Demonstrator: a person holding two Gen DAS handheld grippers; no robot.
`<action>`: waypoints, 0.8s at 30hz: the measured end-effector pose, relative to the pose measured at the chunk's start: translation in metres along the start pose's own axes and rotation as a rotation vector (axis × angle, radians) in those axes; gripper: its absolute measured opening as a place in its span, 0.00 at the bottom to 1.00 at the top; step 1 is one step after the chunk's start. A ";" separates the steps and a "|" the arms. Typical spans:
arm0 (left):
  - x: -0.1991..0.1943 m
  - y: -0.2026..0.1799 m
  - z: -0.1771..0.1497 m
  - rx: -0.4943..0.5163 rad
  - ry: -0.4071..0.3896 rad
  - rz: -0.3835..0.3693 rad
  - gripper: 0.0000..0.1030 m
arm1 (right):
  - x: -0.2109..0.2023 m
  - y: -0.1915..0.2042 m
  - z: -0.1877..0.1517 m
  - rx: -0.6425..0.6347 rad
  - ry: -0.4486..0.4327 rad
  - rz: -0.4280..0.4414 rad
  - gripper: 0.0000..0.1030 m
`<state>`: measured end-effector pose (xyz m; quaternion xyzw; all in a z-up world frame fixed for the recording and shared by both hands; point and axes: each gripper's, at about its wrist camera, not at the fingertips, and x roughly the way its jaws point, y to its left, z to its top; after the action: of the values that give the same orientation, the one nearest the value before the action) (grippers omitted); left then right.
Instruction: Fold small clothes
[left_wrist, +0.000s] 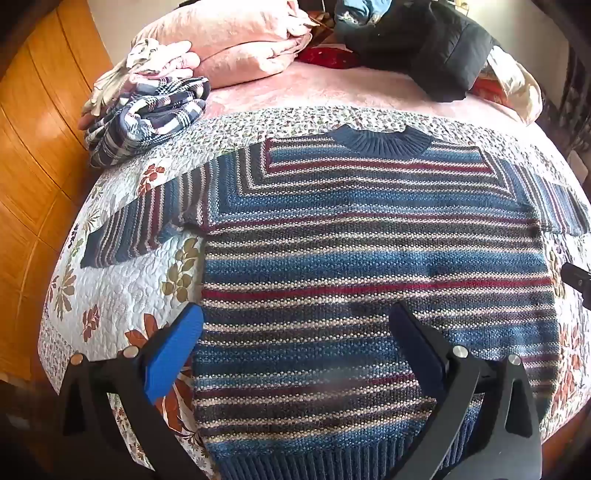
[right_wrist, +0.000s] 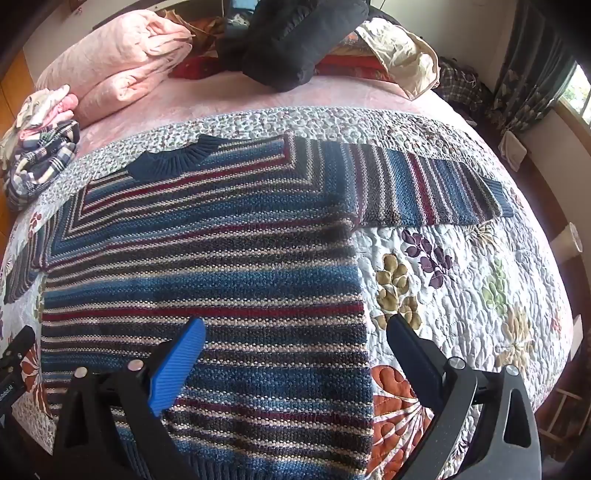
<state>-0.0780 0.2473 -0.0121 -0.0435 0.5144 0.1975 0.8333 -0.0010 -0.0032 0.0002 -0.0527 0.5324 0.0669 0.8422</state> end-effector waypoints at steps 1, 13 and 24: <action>0.000 0.000 0.000 -0.003 0.000 -0.006 0.97 | 0.000 0.000 0.000 -0.001 0.000 0.001 0.96; 0.000 -0.006 0.000 -0.001 -0.002 -0.002 0.97 | 0.001 0.000 0.000 -0.001 -0.003 0.007 0.96; 0.001 -0.001 -0.001 0.000 -0.001 -0.002 0.97 | 0.001 -0.001 -0.001 0.002 0.000 0.010 0.96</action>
<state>-0.0781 0.2466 -0.0138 -0.0440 0.5139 0.1968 0.8338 -0.0010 -0.0037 -0.0012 -0.0495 0.5325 0.0705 0.8420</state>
